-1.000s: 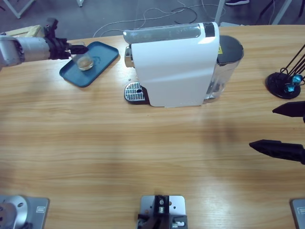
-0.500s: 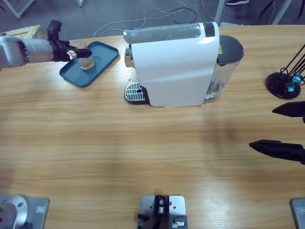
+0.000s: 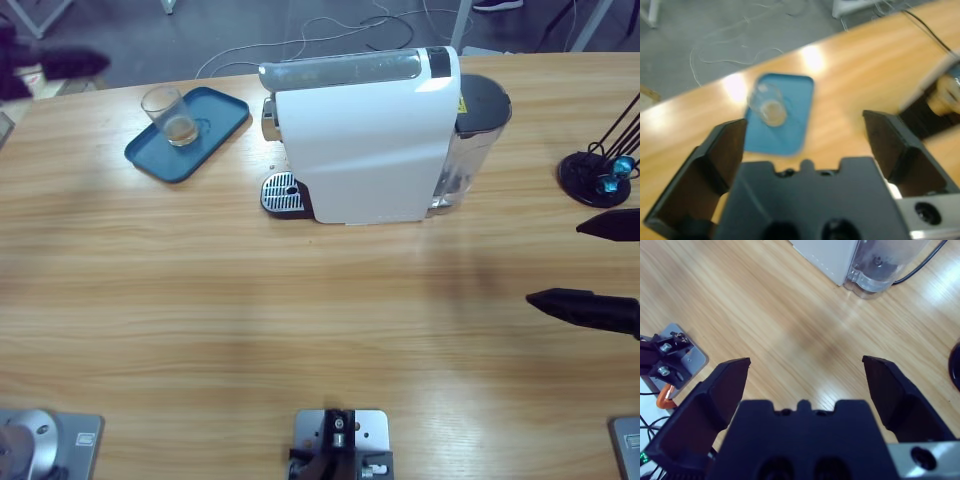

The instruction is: Pour coffee

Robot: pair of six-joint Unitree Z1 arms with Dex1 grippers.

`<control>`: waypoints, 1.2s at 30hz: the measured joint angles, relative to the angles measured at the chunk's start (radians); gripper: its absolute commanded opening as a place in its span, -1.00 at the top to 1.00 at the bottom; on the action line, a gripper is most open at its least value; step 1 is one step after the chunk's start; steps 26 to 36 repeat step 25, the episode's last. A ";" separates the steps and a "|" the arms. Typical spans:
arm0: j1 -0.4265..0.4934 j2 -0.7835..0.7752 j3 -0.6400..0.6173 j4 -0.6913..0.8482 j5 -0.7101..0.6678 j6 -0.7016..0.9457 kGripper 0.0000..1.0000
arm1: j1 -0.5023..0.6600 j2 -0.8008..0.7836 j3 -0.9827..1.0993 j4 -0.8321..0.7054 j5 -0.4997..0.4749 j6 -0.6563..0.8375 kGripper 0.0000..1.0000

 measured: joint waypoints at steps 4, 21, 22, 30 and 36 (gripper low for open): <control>-0.164 -0.135 0.099 0.075 -0.038 -0.057 -0.98 | 0.000 -0.036 0.002 -0.001 -0.002 0.000 -1.00; -0.274 -0.501 0.319 0.158 -0.182 -0.117 -1.00 | 0.000 -0.104 0.032 -0.022 0.005 0.000 -1.00; -0.274 -0.512 0.329 0.158 -0.182 -0.117 -1.00 | 0.000 -0.105 0.034 -0.023 0.005 0.000 -1.00; -0.274 -0.532 0.336 0.158 -0.182 -0.117 -1.00 | 0.000 -0.105 0.035 -0.023 0.005 0.000 -1.00; -0.274 -0.532 0.336 0.158 -0.182 -0.117 -1.00 | 0.000 -0.105 0.035 -0.023 0.005 0.000 -1.00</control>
